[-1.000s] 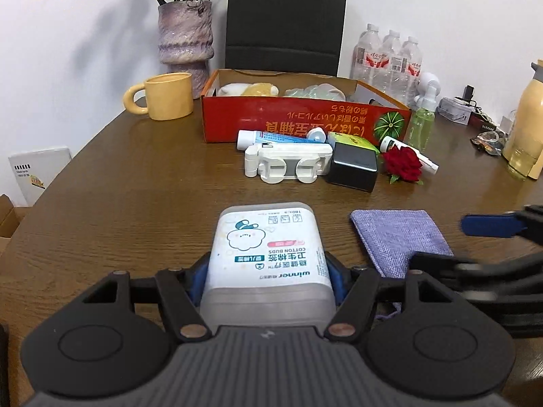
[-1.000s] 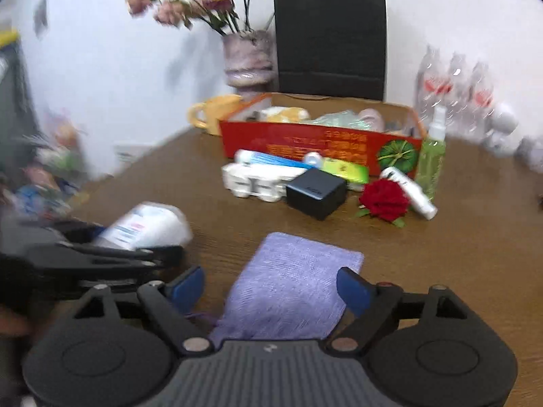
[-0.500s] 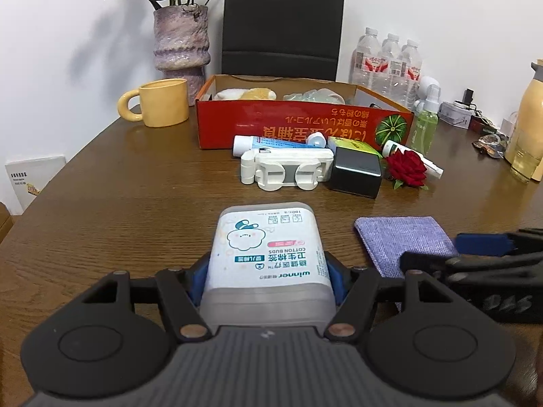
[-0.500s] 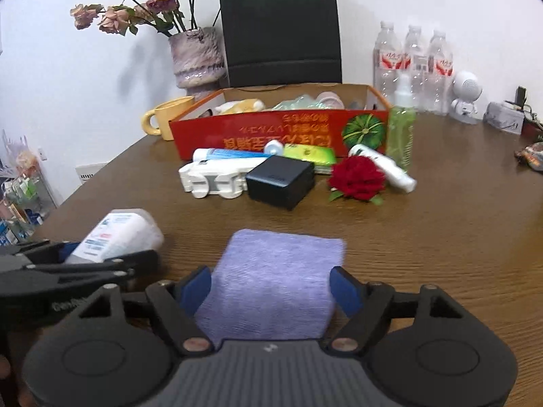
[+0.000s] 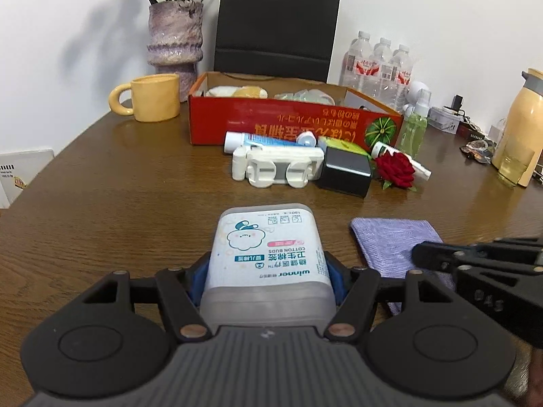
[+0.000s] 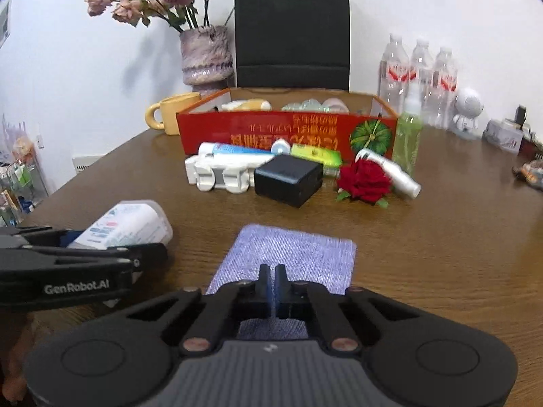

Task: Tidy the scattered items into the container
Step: 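Carry the cotton-bud box and purple pouch with both tools toward the box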

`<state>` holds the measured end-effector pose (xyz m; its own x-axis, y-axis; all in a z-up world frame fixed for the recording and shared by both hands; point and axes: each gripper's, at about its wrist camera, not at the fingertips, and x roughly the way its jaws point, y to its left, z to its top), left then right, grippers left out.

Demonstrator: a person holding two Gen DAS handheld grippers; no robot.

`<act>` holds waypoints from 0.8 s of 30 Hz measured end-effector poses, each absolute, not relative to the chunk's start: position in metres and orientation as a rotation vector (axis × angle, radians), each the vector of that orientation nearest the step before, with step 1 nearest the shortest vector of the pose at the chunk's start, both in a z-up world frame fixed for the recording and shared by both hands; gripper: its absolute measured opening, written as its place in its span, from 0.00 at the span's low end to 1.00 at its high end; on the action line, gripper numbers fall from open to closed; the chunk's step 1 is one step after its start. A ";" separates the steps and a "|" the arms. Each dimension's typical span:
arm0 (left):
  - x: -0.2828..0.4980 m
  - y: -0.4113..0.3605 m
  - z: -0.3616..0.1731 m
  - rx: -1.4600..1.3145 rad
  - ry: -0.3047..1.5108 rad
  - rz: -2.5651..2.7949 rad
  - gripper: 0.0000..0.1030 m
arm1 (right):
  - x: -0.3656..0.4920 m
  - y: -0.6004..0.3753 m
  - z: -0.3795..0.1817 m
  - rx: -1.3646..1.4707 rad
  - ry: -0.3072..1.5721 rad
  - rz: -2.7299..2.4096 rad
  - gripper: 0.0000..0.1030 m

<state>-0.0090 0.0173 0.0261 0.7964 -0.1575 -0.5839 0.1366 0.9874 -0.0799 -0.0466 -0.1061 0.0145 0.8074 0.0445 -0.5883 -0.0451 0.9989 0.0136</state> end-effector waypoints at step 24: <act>-0.001 0.011 0.044 -0.013 0.641 -0.202 0.65 | -0.060 -0.107 0.018 0.006 0.650 0.051 0.05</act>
